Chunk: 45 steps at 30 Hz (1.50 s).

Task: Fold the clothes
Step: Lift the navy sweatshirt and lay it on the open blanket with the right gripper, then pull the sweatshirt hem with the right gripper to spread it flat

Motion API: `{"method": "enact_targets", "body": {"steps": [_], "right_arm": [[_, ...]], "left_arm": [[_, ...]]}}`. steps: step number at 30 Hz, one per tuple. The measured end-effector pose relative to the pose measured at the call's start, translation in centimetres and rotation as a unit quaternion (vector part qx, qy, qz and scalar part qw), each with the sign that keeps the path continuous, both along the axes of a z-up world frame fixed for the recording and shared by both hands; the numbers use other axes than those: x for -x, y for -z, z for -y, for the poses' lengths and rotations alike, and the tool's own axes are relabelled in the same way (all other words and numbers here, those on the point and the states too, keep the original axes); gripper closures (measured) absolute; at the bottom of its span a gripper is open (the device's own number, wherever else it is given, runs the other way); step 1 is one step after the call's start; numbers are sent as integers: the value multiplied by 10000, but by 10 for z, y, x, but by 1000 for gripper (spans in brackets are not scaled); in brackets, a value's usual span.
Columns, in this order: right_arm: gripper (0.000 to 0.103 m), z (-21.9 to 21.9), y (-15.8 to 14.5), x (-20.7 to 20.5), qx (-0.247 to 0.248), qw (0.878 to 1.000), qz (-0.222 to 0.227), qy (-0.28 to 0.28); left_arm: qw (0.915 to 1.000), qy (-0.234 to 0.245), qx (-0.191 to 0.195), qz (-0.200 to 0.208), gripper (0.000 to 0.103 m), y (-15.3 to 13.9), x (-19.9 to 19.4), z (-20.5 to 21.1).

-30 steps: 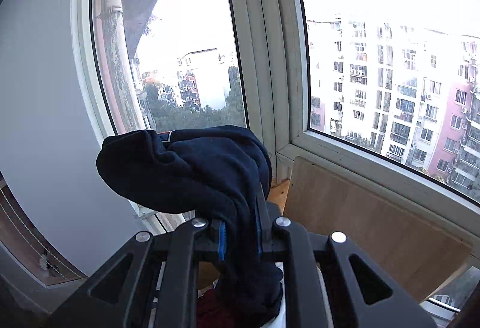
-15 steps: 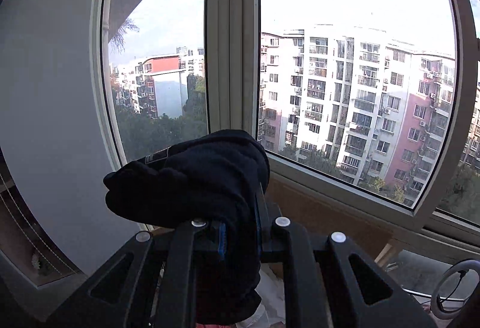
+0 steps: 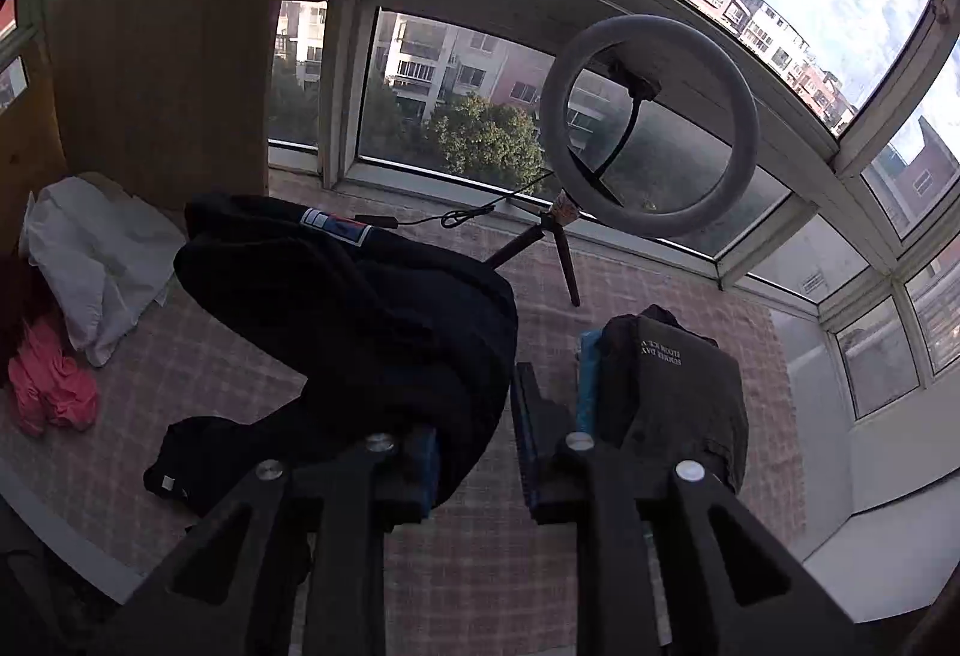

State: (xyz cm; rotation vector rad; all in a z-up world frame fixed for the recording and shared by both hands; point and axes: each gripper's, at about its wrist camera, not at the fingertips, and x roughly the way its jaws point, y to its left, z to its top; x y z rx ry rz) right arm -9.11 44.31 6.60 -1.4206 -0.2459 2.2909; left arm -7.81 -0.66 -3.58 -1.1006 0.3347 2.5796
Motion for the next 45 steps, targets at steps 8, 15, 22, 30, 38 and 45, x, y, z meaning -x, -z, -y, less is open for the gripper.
{"method": "enact_targets", "body": {"steps": [8, 15, 22, 30, 38, 45], "right_arm": [[76, -19, 144, -96, 1517, 9874, 441, -132], [60, 47, 212, -92, 1985, 9767, 278, -772], [56, 122, 247, -64, 2346, 9645, 364, -1161], [49, 172, 288, -39, 1856, 9737, 720, -1105], [78, 163, 293, -37, 1888, 9770, 606, -781], [94, 131, 280, -48, 2257, 9732, 365, -231]], "left_arm": [[9972, -191, 642, 336, 5, 32, -7, -118], [9962, -150, 406, 754, 5, 57, 5, -162], [9934, -75, 493, 1033, 5, 100, 30, -159], [9887, 108, 581, 1375, 5, 147, 51, -145], [9868, 367, 567, 1475, 5, 166, 59, -142], [9840, 591, 600, 1568, 5, 180, 61, -152]]}}
